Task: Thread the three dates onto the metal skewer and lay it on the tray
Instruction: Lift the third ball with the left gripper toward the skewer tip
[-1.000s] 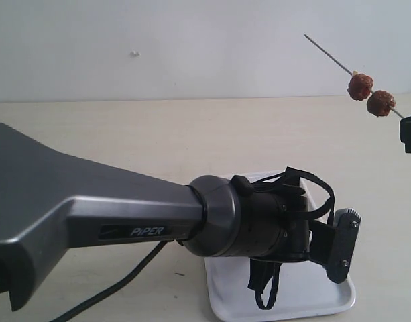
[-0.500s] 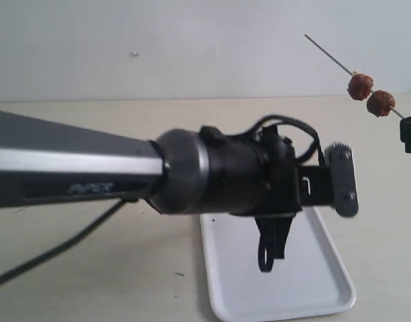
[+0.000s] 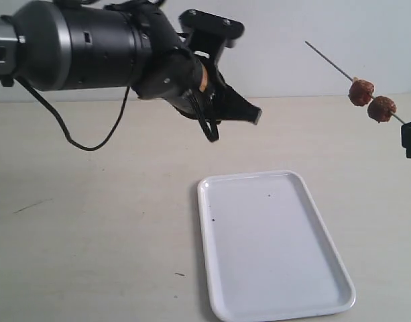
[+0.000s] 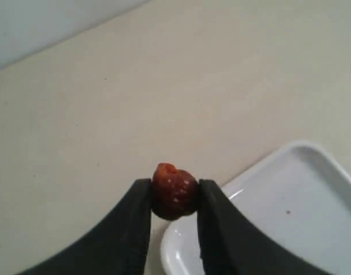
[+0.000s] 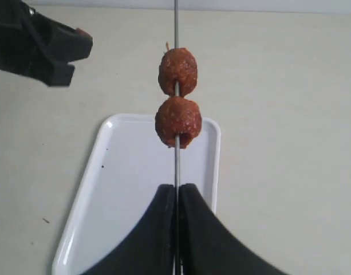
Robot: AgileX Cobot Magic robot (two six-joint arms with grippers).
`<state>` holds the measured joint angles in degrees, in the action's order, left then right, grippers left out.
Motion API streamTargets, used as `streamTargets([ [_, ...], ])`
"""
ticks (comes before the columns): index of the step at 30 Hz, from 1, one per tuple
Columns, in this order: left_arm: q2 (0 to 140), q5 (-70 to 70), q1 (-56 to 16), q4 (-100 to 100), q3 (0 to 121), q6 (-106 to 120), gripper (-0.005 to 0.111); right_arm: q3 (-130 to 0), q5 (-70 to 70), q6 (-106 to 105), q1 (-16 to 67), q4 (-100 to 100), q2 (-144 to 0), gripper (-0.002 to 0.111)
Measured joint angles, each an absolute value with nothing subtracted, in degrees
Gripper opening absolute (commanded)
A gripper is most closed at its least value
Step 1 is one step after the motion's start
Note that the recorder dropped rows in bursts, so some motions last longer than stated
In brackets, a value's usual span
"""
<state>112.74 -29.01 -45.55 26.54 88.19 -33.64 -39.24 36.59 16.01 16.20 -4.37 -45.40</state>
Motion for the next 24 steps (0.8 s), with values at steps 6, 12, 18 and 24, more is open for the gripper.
streamTargets([
  [6,111.98,-23.08,-41.82,5.72,88.19,-29.03,0.028,-39.24,38.40,13.99,16.20,-1.48,-45.40,0.000],
  [12,111.50,-20.71,-41.72,-12.91,88.19,-22.24,0.028,-38.40,38.78,12.28,16.20,1.06,-45.40,0.000],
  [18,109.31,-20.46,-41.72,-33.72,88.19,-9.43,0.028,-35.67,40.42,10.67,16.20,3.96,-45.40,0.000],
  [24,106.53,-22.04,-41.72,-52.99,88.19,4.68,0.028,-35.12,40.35,6.62,16.20,7.57,-45.40,0.000],
])
